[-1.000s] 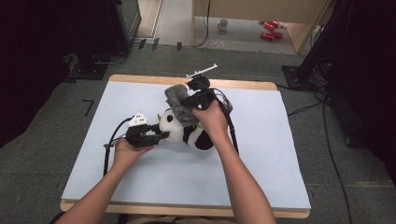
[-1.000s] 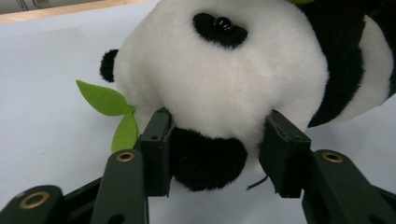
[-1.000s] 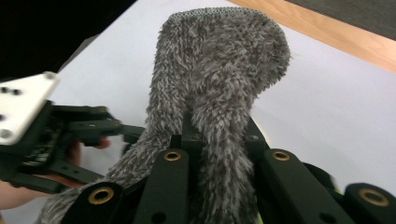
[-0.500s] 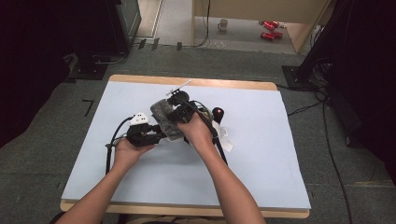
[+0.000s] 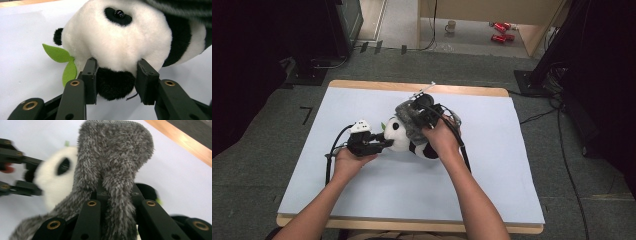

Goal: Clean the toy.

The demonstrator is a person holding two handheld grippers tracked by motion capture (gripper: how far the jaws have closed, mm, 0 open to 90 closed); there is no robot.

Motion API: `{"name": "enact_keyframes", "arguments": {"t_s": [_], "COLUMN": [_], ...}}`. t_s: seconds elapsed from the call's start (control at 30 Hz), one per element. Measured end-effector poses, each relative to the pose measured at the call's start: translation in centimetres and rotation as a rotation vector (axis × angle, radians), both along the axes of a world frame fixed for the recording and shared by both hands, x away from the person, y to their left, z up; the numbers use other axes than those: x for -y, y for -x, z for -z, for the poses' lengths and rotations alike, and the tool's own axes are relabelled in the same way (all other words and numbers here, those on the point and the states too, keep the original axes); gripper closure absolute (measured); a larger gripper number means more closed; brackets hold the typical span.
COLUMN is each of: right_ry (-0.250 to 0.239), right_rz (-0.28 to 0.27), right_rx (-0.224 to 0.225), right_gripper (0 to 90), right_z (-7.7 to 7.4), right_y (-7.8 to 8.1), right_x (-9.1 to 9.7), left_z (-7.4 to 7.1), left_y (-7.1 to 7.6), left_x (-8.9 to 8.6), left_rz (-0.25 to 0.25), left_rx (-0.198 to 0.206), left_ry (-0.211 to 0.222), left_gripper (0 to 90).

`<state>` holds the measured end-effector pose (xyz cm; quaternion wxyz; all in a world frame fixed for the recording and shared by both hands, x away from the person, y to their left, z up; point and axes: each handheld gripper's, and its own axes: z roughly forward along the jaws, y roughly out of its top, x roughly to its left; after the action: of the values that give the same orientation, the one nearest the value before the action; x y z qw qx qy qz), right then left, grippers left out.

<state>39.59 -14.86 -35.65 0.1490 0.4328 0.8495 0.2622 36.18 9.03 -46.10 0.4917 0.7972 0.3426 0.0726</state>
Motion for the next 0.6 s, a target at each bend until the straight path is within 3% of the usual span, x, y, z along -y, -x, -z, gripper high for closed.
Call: {"name": "enact_keyframes", "arguments": {"t_s": [0.13,0.23,0.27,0.6], "right_ry": [-0.031,-0.097,-0.126,-0.212], "right_rz": [0.047,0.065,0.061,-0.032], "right_rx": [-0.016,-0.027,-0.030,-0.021], "right_gripper": [78.3,78.5,78.5,78.5], "right_z": [-0.4,-1.0,-1.2,-2.3], "right_y": [-0.3,-0.4,-0.4,0.3], "right_x": [1.8,2.4,2.3,-2.2], "left_z": [0.0,0.0,0.0,0.1], "left_y": [0.1,0.1,0.1,0.1], "left_x": [0.0,0.0,0.0,-0.1], "left_rz": [-0.002,-0.004,-0.004,-0.006], "left_rx": [-0.002,-0.003,-0.003,0.001], "left_ry": [0.004,0.002,0.002,0.008], "left_gripper": [58.5,58.4,58.4,58.1]}}
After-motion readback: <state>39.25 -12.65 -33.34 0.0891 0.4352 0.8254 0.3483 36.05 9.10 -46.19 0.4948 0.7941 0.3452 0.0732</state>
